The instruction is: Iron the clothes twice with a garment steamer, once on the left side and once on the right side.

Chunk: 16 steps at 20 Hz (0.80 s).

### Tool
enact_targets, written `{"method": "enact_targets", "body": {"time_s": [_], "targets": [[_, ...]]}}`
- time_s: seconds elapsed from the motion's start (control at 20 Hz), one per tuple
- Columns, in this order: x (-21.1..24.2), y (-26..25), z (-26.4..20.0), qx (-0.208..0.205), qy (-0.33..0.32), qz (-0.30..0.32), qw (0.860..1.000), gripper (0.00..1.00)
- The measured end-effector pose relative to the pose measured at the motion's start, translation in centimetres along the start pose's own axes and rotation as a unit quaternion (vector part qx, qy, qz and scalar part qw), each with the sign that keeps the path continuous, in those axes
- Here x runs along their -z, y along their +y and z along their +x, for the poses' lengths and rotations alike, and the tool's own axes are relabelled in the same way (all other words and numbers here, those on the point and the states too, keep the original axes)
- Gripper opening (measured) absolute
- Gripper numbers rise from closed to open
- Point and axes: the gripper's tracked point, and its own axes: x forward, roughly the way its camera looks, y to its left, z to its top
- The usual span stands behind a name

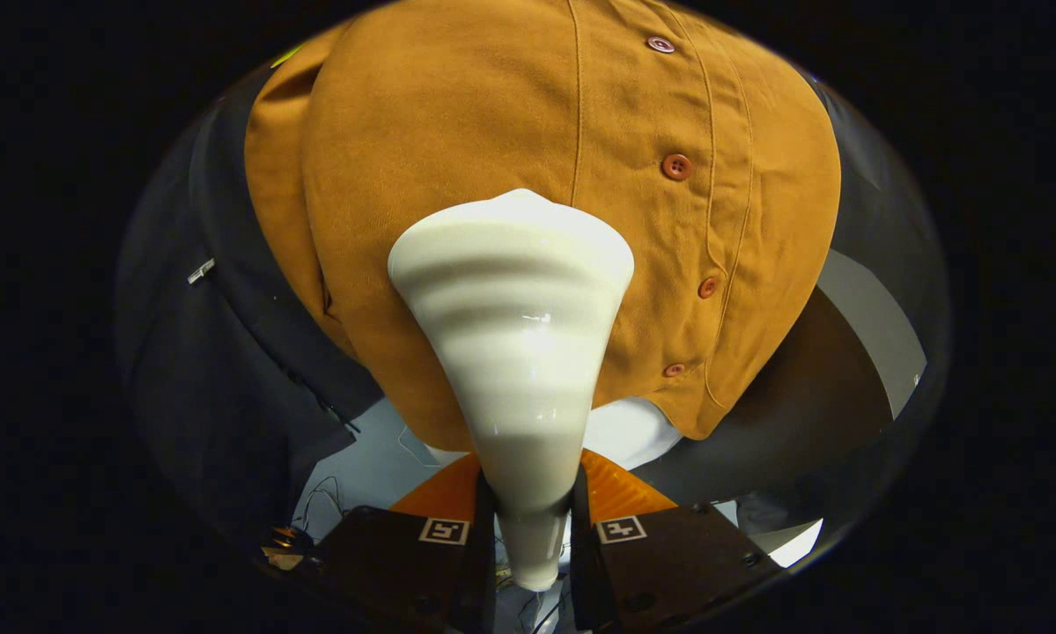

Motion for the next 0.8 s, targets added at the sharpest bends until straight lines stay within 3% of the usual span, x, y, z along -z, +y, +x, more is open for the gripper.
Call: {"method": "enact_targets", "body": {"time_s": [0.2,0.8], "targets": [[0.0,-0.6,-1.8,0.007,-0.008,0.000,1.000,0.38],[-7.1,-5.8,-10.6,0.045,-0.111,0.037,0.992,0.37]]}}
